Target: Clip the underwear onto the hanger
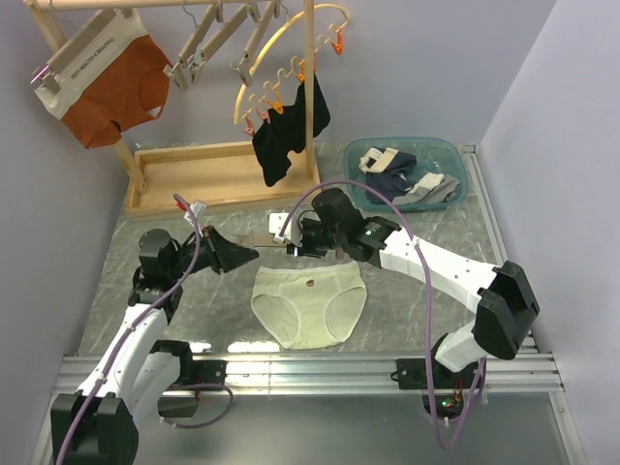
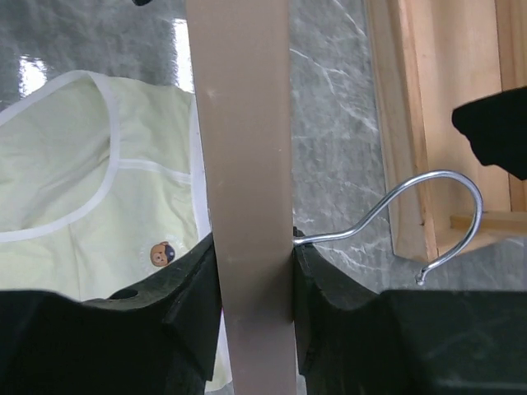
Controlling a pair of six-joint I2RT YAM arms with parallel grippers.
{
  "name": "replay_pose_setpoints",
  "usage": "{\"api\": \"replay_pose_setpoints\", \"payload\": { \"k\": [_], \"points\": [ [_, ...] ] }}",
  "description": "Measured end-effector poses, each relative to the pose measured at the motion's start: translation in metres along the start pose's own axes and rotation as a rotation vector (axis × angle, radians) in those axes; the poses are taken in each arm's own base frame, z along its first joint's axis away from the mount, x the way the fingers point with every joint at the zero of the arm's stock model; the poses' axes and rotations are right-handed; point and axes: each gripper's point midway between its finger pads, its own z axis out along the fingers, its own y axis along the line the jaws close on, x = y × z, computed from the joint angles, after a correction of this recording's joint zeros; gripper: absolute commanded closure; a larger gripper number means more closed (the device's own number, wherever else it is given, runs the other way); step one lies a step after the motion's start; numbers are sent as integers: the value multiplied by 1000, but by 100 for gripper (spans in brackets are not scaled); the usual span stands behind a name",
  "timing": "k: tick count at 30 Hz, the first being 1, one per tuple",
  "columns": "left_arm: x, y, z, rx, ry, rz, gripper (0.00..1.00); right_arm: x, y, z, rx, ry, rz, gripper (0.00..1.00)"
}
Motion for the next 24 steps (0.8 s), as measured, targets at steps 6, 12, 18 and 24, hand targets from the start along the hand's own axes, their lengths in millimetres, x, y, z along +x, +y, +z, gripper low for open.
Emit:
{"api": "replay_pose_setpoints", "payload": {
  "k": [6,12,18,24],
  "points": [
    [-11,6,1,-83,50,79,16,6,-4,2,19,26,-27,100],
    [-45,11,2,-197,110,237,9,19,-7,3,39,71,-77,100],
    [-46,14,-1,-182,220,411,16,28,-8,3,50,109,-124,100],
    [-41,24,6,-129,329,416,20,27,-8,4,64,128,-175,100]
  ]
}}
